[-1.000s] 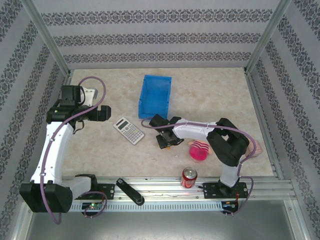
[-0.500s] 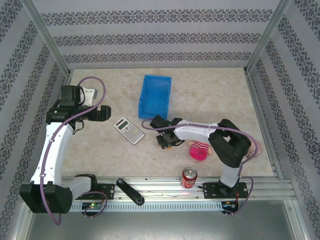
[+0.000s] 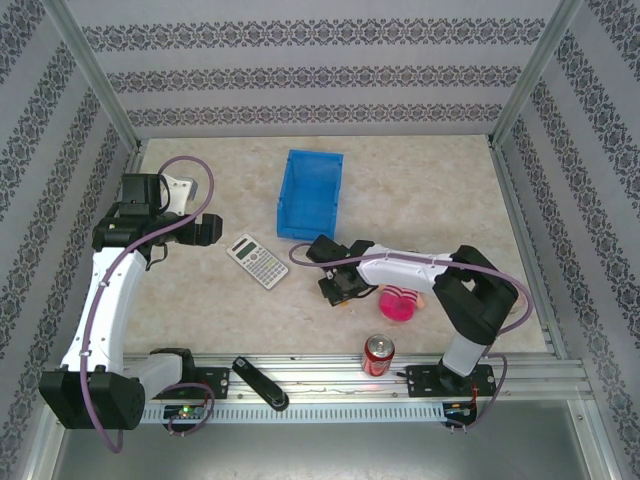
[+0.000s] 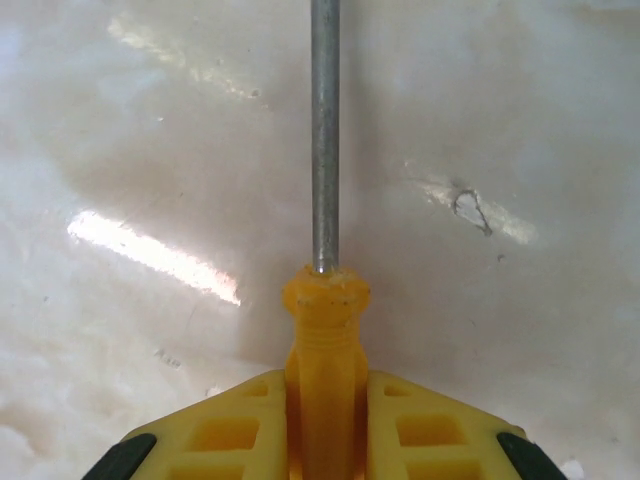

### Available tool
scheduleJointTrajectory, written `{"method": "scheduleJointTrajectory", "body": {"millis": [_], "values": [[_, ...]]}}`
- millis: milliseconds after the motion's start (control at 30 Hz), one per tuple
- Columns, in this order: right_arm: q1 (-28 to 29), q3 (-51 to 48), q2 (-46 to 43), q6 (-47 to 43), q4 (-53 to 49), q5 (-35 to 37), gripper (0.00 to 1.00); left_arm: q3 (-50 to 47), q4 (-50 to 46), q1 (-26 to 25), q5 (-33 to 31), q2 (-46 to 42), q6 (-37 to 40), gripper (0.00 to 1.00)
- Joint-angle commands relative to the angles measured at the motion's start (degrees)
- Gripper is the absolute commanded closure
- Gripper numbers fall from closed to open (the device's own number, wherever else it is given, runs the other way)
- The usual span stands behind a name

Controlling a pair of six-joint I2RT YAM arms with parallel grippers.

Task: Put the screwdriver in the bin

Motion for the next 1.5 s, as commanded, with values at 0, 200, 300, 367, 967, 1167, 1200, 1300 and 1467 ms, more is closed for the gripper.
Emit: {"method": "scheduleJointTrajectory", "body": {"millis": [0,200,300,367,967,1167,1200,1300,1467], "values": [[0.5,-0.1,-3.0,-1.7,-2.3,-0.9,0.82,0.5,0.6,0.5,0.4,-1.2,2.0,0.01],[0.5,0.2,-3.8,-2.8,-2.6,-1.3,0.82,0.6,0.1,0.4,0.3,-1.6,1.2,0.01],[0.5,0.3,-4.0,-3.3,-3.2,-1.6,0.82,-0.2,1.1,0.4,0.3,-2.5,0.9,0.01],[0.5,0.3,-4.3,-4.1,-3.6,-2.3,0.82,-0.4,1.1,0.4,0.4,-2.6,0.8,0.01],[0.9,9.5,-9.2,-3.8,-12.7,-4.2,0.81,-0.1,1.7,0.4,0.5,-3.1,1.9,0.01],[0.6,13.3,-9.4,0.3,-13.0,-2.1,0.81,1.9,2.3,0.4,-1.0,-3.7,2.7,0.01],[0.6,13.6,-9.5,1.6,-12.2,-1.4,0.80,2.2,2.5,0.4,-0.9,-3.8,3.0,0.01],[0.4,14.2,-9.3,4.2,-9.2,-1.4,0.80,3.5,2.6,0.4,-0.6,-3.7,2.6,0.01],[0.3,16.9,-7.5,5.1,-7.8,0.3,0.80,4.7,2.2,0.4,0.9,-3.1,1.4,0.01]]}}
